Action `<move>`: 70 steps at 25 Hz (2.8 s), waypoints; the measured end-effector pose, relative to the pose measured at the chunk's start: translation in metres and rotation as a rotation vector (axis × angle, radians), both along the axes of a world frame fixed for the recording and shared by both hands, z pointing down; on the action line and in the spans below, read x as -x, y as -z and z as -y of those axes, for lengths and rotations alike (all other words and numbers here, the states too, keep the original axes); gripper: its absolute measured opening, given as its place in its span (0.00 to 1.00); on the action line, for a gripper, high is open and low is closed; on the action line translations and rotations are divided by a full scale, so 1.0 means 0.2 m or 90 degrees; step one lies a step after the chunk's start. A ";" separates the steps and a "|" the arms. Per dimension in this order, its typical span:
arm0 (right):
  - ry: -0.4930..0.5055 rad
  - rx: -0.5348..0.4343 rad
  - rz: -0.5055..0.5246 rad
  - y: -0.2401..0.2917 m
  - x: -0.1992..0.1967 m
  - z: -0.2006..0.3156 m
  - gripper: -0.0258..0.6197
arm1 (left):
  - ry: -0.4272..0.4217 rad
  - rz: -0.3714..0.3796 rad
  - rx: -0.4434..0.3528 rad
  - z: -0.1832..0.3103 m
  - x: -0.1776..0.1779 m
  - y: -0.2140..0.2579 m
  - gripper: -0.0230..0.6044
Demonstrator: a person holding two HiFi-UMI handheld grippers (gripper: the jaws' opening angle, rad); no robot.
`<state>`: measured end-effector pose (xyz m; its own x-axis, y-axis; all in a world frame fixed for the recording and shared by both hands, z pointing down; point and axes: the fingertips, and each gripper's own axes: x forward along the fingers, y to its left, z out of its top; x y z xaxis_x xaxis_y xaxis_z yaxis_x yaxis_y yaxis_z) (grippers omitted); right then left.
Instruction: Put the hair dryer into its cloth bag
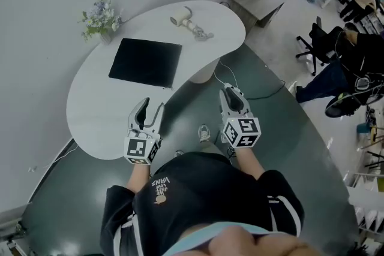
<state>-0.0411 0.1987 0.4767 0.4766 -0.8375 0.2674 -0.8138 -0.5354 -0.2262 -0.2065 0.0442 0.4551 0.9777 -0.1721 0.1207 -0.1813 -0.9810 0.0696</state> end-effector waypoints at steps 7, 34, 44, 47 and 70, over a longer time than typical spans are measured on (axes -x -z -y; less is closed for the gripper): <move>0.029 0.006 0.011 -0.06 -0.21 0.08 0.36 | 0.016 0.024 0.006 0.03 -0.21 -0.07 0.42; 0.153 0.026 0.048 -0.22 -0.88 0.46 0.39 | 0.101 0.086 0.024 0.24 -0.85 -0.25 0.49; 0.112 0.024 0.044 -0.17 -0.93 0.75 0.39 | 0.044 0.098 0.012 0.55 -0.92 -0.24 0.50; 0.102 0.025 0.039 -0.16 -0.93 0.83 0.39 | 0.035 0.099 0.008 0.64 -0.90 -0.25 0.50; 0.267 0.173 0.012 -0.55 -1.37 1.36 0.39 | 0.157 0.166 0.022 0.74 -1.09 -0.54 0.52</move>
<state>0.2325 -0.0739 0.5862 0.1062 -0.8550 0.5076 -0.9688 -0.2040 -0.1409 0.0108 -0.1041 0.5625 0.8433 -0.3899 0.3700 -0.4276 -0.9037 0.0224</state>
